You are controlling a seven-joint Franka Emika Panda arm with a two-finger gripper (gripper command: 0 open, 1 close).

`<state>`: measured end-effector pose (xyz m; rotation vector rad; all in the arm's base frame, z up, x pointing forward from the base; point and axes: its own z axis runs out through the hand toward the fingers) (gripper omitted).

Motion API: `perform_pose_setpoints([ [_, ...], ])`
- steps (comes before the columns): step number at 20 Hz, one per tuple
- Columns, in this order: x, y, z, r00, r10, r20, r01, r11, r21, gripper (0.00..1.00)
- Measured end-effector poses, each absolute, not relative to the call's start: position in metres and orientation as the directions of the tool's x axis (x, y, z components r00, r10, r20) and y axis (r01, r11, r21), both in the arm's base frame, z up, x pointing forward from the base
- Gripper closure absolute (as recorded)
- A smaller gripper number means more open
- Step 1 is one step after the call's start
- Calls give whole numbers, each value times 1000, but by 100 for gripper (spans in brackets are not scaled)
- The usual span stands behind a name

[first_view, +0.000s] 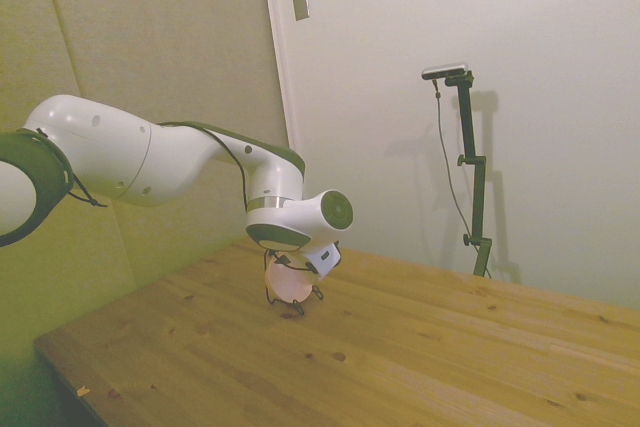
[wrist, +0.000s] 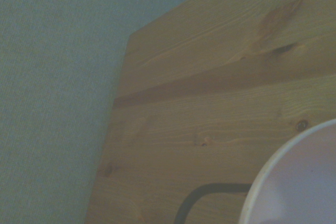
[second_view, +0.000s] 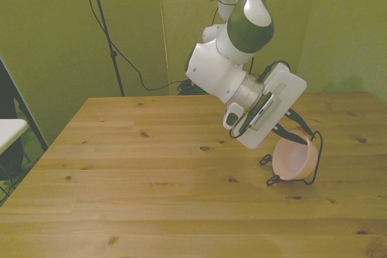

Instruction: Load the bowl

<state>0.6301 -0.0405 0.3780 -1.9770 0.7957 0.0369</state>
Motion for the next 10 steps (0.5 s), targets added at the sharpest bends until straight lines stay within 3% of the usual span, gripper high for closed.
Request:
perform_pose_setpoints([
  [4, 609, -60, 397, 783, -532, -321, -534, -310, -787, 0],
  [10, 528, -108, 434, 725, -651, -226, -567, -377, -733, 0],
])
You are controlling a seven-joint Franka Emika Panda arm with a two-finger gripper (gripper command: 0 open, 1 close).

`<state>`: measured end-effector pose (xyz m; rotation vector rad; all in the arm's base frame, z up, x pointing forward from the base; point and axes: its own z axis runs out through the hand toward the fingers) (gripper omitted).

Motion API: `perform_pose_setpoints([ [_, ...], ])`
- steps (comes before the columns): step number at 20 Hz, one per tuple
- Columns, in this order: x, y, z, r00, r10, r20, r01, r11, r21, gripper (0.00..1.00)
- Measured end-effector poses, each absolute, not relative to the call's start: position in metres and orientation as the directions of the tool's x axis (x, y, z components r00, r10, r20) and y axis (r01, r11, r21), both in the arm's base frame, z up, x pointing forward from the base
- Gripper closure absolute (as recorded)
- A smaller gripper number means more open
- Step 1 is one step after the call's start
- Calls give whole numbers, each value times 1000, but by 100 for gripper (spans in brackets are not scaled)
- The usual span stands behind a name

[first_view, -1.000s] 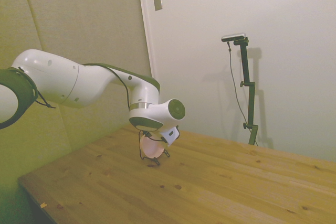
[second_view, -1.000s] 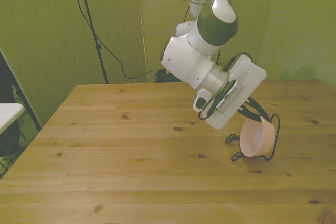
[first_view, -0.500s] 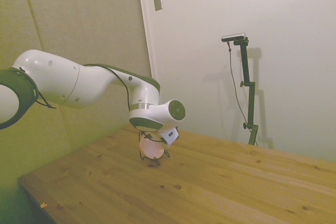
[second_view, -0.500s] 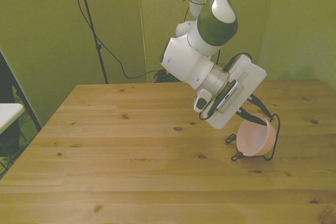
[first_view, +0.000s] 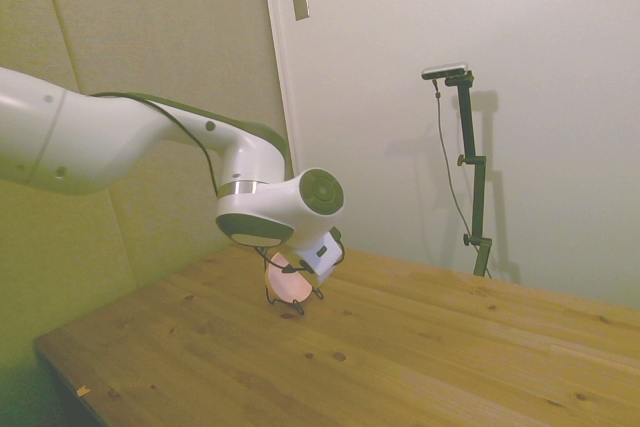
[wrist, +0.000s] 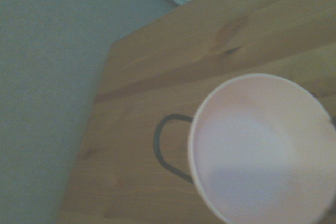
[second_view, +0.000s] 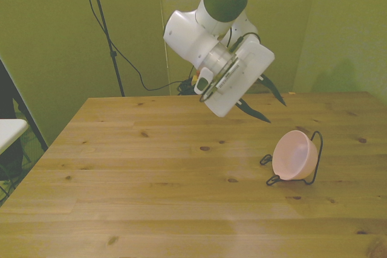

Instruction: Load the bowl

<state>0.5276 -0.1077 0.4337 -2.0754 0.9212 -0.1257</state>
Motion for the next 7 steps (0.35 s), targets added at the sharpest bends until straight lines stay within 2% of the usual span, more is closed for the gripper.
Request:
perform_pose_setpoints([
  [7, 472, -63, 453, 638, -763, -106, -664, -475, -577, 0],
])
